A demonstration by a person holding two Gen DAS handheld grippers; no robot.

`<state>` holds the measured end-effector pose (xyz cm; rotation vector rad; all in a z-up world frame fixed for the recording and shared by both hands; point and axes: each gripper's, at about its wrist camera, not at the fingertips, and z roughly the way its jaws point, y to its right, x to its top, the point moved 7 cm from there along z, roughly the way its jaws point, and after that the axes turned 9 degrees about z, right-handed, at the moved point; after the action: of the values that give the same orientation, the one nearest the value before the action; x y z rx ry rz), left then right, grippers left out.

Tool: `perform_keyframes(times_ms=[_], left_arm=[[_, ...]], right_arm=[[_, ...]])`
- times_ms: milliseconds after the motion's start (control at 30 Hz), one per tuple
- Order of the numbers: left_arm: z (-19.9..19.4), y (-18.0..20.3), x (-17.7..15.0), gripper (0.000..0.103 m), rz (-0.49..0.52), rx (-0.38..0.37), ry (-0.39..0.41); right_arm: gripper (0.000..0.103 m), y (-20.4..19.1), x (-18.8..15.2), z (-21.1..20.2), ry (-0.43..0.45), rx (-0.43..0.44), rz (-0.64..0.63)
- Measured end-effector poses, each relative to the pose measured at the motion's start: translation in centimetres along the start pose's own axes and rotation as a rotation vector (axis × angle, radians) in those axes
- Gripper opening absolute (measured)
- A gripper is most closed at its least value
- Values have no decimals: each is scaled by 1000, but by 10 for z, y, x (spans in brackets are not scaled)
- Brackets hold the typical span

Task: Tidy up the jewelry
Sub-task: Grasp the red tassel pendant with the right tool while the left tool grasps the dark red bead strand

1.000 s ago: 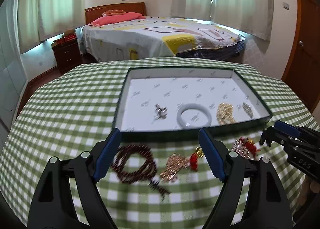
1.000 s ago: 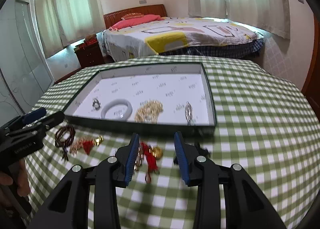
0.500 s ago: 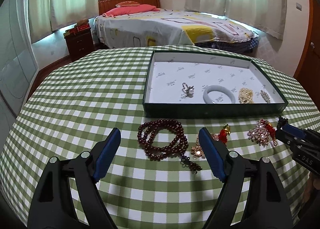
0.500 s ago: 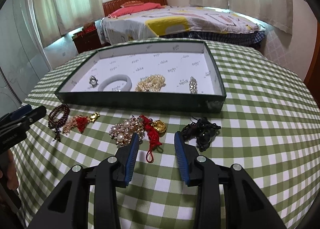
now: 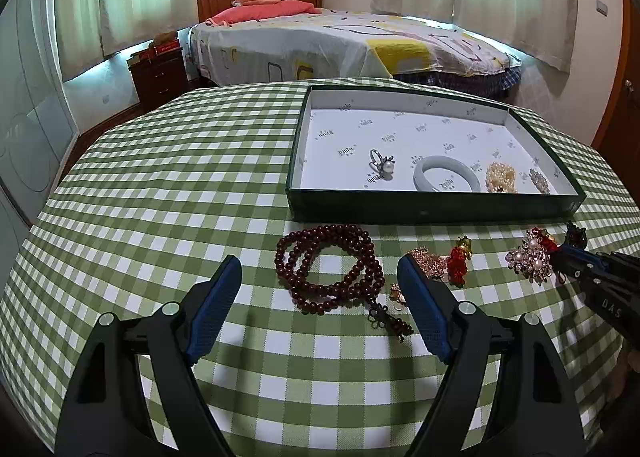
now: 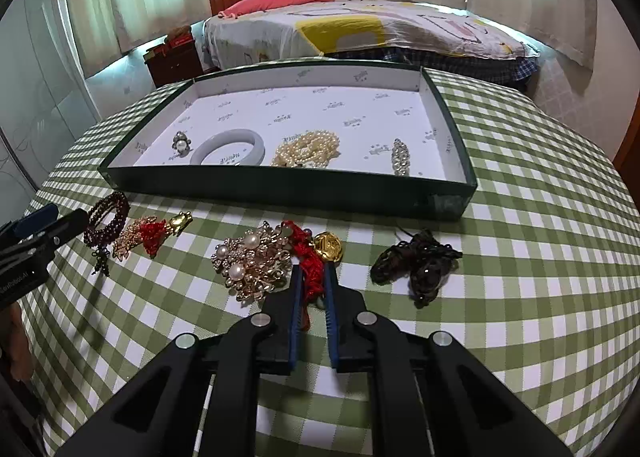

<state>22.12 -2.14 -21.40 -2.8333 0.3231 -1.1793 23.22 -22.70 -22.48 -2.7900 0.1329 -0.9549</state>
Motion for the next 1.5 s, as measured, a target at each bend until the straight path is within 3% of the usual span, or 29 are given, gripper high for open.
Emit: perform_keyframes(times_ms=[567,933,1133,1200,1300,1500], left_arm=[[23,4,1,78,13,4,-48],[45,-3,-4,78,-40,-54,-130],[41,-5,-4,52,-19,-47,-117],[38,-6,-5,35,-18,-55,-109],[35,-6,-6,19,-25,-79,-100],[26,-8,-7,11,-33,-99,-68]], right_arm=[[9,13,6,-22,62,4,33],[9,12,6,-20,60,15,38],[9,12,4,-17,52,18,42],[9,11,3,-17,51,19,42],[9,10,2,-16,50,19,42],[9,9,2,-20,68,21,43]])
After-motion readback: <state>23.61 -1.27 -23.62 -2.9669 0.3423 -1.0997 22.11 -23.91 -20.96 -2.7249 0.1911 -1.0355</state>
